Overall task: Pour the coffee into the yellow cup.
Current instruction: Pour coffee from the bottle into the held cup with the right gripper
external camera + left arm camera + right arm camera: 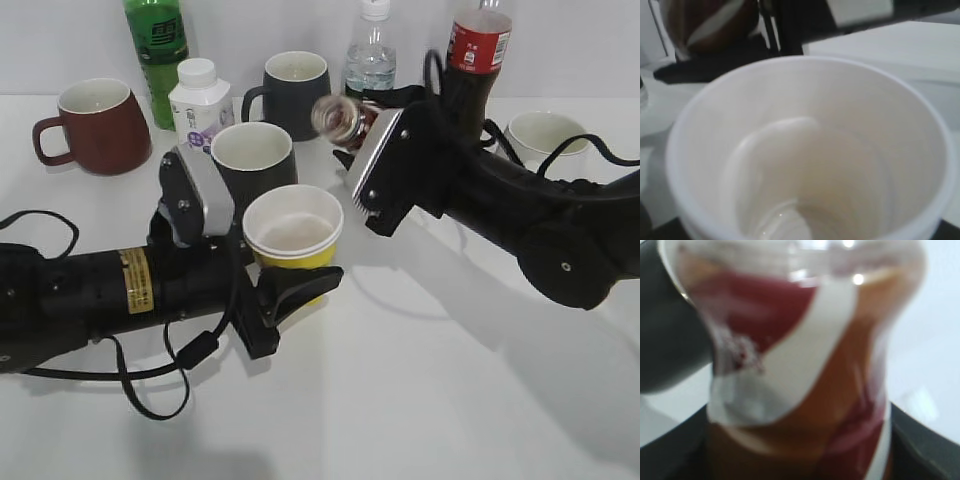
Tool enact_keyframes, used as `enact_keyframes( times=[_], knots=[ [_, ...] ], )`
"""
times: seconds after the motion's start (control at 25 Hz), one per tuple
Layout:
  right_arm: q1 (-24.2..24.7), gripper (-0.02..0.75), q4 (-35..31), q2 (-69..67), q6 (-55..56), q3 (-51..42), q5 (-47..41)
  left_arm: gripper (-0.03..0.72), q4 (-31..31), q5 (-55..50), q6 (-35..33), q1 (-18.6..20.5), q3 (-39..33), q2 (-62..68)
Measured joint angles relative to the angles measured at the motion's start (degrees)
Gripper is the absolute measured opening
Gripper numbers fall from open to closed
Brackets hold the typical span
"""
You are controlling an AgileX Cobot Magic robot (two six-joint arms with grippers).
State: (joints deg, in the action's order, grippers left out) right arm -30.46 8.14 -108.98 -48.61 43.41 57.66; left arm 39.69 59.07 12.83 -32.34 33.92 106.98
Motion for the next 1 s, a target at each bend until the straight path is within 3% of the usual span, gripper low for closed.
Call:
enact_keyframes(
  times=[1.0],
  knots=[
    [0.0,0.503,4.3,0.9,-19.2,0.0,1.6,0.431,2.4,-5.4,0.0,-0.3,1.5,0.0]
  ],
)
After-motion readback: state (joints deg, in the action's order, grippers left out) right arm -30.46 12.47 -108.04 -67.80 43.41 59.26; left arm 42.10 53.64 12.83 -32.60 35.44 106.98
